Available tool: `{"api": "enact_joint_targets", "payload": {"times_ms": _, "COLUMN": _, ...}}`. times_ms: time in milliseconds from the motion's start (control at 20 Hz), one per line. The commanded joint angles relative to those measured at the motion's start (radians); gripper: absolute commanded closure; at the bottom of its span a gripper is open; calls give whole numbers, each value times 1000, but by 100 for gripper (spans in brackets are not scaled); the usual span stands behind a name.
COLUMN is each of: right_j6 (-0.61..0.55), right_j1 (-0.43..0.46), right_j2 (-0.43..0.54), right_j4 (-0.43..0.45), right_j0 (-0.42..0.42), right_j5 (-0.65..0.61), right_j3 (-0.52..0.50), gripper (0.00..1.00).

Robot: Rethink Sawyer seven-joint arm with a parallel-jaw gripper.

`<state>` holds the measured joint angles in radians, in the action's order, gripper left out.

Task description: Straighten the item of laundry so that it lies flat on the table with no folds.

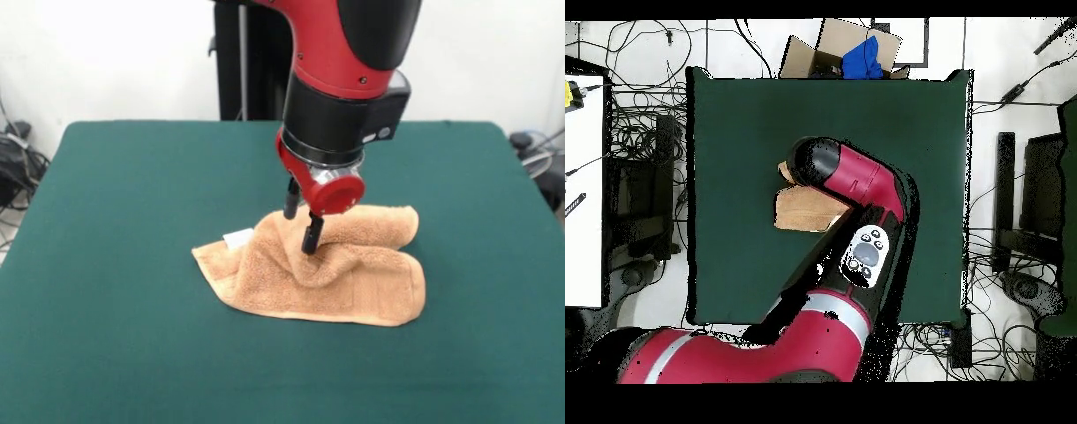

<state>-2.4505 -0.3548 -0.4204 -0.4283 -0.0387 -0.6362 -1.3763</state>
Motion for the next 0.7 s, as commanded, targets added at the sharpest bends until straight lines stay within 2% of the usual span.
{"api": "enact_joint_targets", "payload": {"times_ms": 50, "right_j6": 204, "right_j1": -53, "right_j2": 269, "right_j4": 109, "right_j0": 110, "right_j5": 182, "right_j3": -192, "gripper": 0}}
{"api": "enact_joint_targets", "payload": {"times_ms": 150, "right_j6": 269, "right_j1": -36, "right_j2": 182, "right_j4": 250, "right_j0": 42, "right_j5": 143, "right_j3": -98, "gripper": 0}}
{"api": "enact_joint_targets", "payload": {"times_ms": 500, "right_j6": 282, "right_j1": -65, "right_j2": 256, "right_j4": 315, "right_j0": 137, "right_j5": -29, "right_j3": -18, "gripper": 0}}
{"api": "enact_joint_targets", "payload": {"times_ms": 700, "right_j6": 268, "right_j1": -58, "right_j2": 278, "right_j4": 356, "right_j0": 165, "right_j5": -45, "right_j3": 23, "gripper": 0}}
